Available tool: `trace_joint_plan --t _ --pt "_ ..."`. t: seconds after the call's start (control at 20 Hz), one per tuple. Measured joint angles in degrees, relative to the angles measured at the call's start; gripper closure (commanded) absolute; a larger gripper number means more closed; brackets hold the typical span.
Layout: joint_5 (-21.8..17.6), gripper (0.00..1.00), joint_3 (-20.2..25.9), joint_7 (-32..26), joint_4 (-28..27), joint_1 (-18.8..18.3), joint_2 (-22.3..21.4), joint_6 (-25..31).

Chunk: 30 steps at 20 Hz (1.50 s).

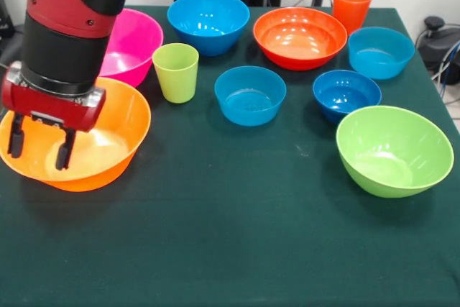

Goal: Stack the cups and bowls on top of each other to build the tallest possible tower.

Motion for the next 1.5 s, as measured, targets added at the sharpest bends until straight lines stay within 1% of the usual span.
trace_joint_plan --t 0.35,0.5,0.65,0.9,0.95,1.05,1.15,1.5 --pt "0.71 0.0 3.45 0.0 1.86 -0.52 -0.07 0.0" --pt "1.95 0.0 5.01 0.0 3.17 -0.76 -0.28 -0.01" --pt "2.97 0.0 5.34 0.0 3.86 -0.79 -0.37 0.0" --pt "6.73 0.0 5.43 0.0 5.69 -0.8 -0.68 -0.01" --pt "8.76 0.0 5.43 0.02 6.51 -0.8 -0.84 0.0" --pt "9.74 0.0 5.43 0.02 6.91 -0.8 -0.95 0.0" --pt "11.56 0.0 5.42 0.02 7.63 -0.8 -1.18 0.0" --pt "13.75 0.0 5.39 0.02 8.27 -0.8 -1.48 0.07"
